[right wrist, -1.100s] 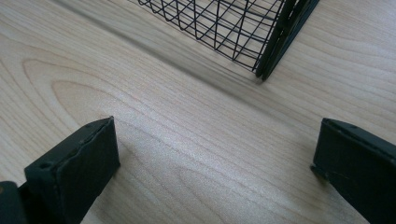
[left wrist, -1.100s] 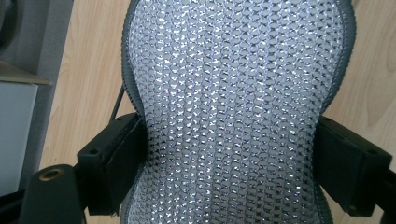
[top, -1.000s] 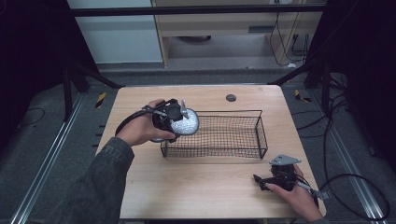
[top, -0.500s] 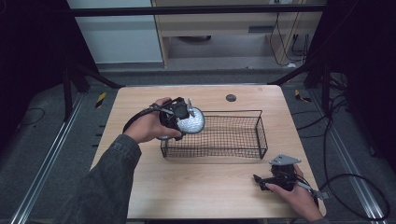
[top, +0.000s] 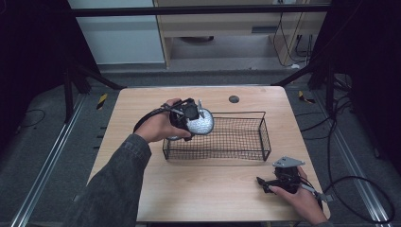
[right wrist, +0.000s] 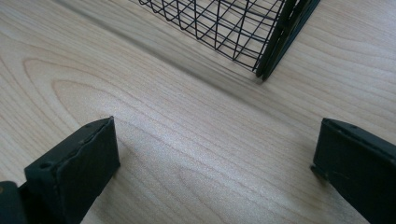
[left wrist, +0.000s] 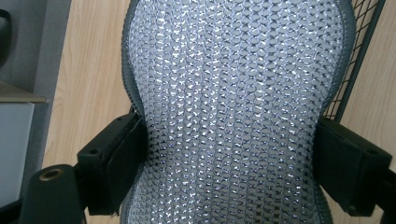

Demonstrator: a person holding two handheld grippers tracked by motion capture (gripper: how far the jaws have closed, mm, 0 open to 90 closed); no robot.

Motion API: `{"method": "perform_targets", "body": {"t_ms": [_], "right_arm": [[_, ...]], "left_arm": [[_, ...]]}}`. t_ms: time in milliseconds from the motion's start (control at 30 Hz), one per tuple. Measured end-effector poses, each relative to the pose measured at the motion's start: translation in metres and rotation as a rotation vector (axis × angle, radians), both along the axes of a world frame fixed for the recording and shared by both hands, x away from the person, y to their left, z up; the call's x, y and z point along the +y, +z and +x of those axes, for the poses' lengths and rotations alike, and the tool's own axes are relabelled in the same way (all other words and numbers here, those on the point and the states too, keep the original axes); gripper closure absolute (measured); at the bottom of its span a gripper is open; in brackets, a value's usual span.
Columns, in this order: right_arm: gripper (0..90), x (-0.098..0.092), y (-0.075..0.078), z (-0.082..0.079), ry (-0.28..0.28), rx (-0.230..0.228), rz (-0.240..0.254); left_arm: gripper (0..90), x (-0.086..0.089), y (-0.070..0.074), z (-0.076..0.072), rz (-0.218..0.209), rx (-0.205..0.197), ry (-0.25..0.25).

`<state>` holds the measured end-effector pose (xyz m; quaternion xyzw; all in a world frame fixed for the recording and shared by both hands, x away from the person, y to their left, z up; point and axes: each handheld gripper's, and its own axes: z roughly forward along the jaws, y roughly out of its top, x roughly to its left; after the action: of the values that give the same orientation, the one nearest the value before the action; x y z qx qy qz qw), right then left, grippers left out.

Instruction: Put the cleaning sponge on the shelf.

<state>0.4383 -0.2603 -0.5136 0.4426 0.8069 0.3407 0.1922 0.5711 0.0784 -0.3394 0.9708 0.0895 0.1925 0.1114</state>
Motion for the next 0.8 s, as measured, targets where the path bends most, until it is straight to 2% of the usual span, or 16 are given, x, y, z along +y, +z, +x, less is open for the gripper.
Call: {"method": "perform_targets", "body": {"t_ms": [533,800], "right_arm": [[0.4,0.000,0.000,0.000,-0.002,0.001,0.001],[0.4,0.000,0.000,0.000,0.001,0.000,-0.001]], "left_arm": [[14.6,-0.012,-0.011,0.012,-0.009,0.011,-0.006],[14.6,-0.019,-0.021,0.015,0.010,0.019,-0.020]]}}
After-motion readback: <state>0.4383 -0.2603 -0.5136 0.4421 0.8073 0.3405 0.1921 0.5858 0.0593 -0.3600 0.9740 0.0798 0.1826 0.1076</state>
